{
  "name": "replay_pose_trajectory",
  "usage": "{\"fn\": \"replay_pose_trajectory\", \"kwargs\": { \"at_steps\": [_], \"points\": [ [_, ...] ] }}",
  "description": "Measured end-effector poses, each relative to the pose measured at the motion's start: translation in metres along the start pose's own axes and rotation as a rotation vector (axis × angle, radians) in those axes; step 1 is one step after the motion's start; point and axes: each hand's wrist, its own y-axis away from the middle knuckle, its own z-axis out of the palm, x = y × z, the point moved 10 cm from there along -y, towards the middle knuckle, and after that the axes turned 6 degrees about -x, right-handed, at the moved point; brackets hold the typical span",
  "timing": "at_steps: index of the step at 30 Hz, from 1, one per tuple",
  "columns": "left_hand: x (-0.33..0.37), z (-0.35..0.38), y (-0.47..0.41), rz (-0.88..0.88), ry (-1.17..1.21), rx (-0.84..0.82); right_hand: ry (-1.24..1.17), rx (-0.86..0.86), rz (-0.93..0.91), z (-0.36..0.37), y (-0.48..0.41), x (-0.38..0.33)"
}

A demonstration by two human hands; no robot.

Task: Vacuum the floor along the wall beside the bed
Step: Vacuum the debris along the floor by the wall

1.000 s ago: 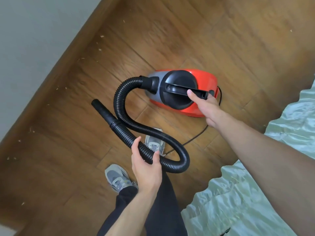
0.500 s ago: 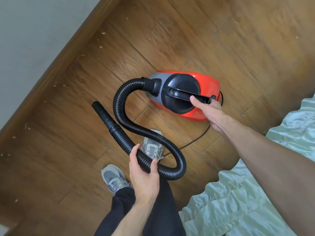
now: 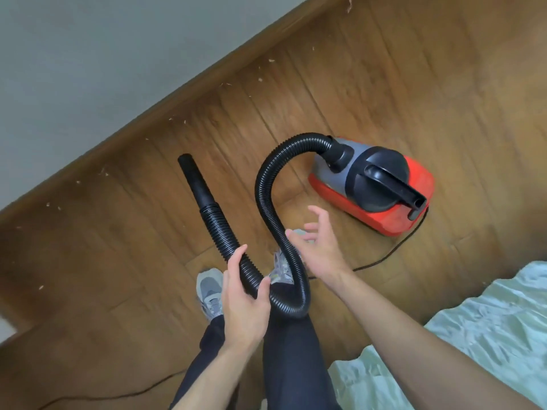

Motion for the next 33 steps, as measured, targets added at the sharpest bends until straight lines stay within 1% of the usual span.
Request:
{"fn": "replay_pose_trajectory", "kwargs": {
  "at_steps": [2, 4, 9, 12, 16, 20, 23, 27, 30, 33],
  "points": [
    [-0.006, -0.016, 0.0, -0.004, 0.039, 0.012, 0.101, -0.222, -0.065, 0.049, -0.002, -0.031],
    [-0.015, -0.032, 0.0, -0.005, 0.078, 0.017, 0.184, -0.382, -0.119, 0.094, 0.001, -0.059],
    [-0.038, -0.075, 0.004, 0.04, 0.13, 0.039, 0.309, -0.632, -0.196, 0.189, 0.013, -0.094],
    [-0.054, -0.099, 0.007, 0.043, 0.17, 0.055, 0.348, -0.701, -0.217, 0.231, 0.021, -0.103],
    [-0.078, -0.122, 0.01, 0.018, 0.288, 0.105, 0.409, -0.797, -0.248, 0.278, 0.031, -0.114],
    [-0.096, -0.137, 0.016, -0.024, 0.423, 0.145, 0.526, -0.894, -0.219, 0.32, 0.041, -0.117],
    [-0.1, -0.158, 0.025, -0.015, 0.52, 0.195, 0.62, -0.92, -0.225, 0.347, 0.05, -0.123],
    [-0.11, -0.184, 0.03, 0.008, 0.589, 0.229, 0.73, -0.968, -0.234, 0.387, 0.06, -0.127],
    [-0.128, -0.203, 0.034, 0.019, 0.642, 0.286, 0.775, -0.969, -0.227, 0.418, 0.066, -0.122],
    [-0.153, -0.218, 0.036, 0.012, 0.71, 0.322, 0.873, -0.981, -0.248, 0.453, 0.071, -0.113]
  ]
}}
